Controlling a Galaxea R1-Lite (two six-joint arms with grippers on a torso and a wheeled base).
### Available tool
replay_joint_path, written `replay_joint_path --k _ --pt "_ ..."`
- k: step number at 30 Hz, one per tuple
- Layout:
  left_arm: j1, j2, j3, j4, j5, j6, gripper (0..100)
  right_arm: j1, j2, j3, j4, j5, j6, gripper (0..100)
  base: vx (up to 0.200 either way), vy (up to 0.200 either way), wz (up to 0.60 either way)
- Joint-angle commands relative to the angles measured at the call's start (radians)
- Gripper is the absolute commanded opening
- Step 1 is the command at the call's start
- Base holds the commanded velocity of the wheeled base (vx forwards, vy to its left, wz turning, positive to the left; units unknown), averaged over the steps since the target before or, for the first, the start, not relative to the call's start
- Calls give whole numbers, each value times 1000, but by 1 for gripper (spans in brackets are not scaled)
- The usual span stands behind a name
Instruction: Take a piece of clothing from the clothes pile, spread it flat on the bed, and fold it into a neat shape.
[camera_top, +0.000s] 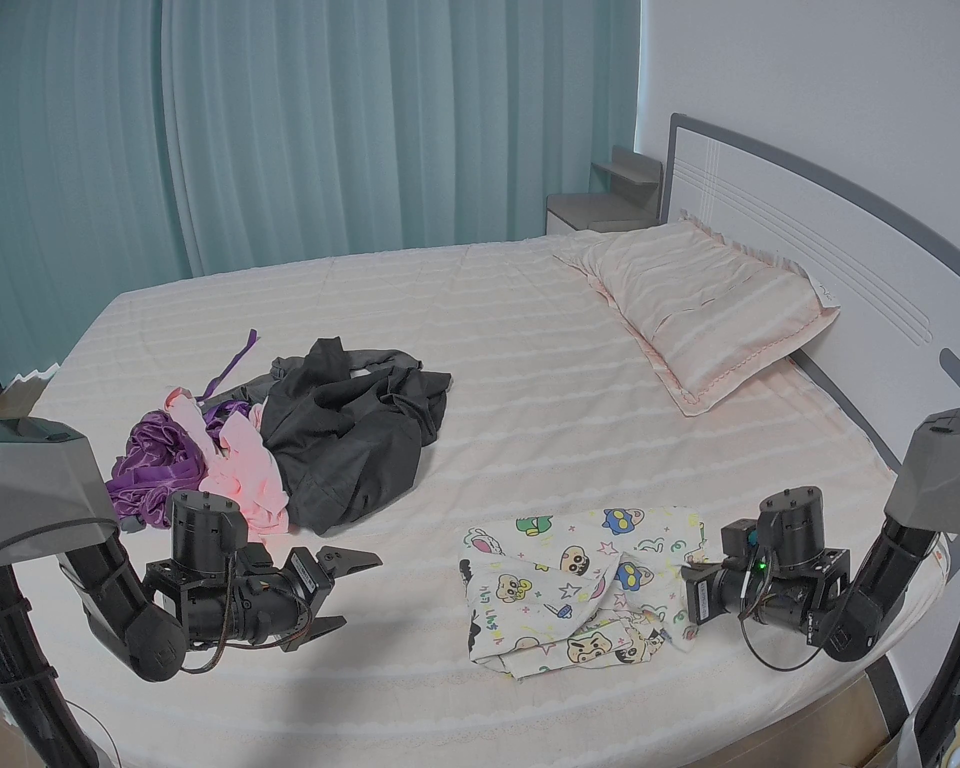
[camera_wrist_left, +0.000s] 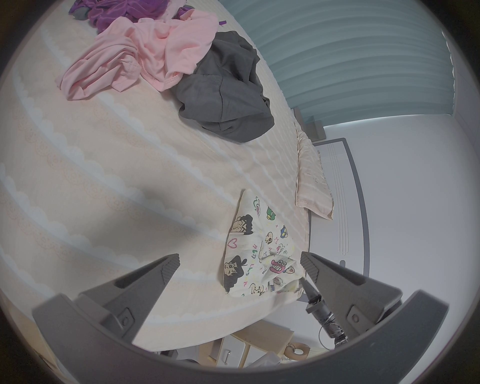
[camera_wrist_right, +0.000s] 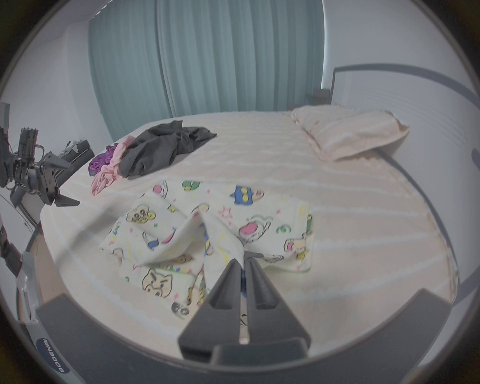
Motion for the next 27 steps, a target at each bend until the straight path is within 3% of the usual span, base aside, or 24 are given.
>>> replay_joint_path --k 1,8,16,27 --pt "2 1 0 0 0 0 100 -27 -45 -53 0 0 -48 0 0 0 0" --pt "0 1 0 0 0 0 100 -76 -82 -49 8 11 -195 0 0 0 0" --pt "0 1 0 0 1 0 100 -96 -61 96 2 85 -216 0 0 0 0" --pt "0 1 0 0 0 0 100 -96 47 218 -1 94 -229 0 0 0 0"
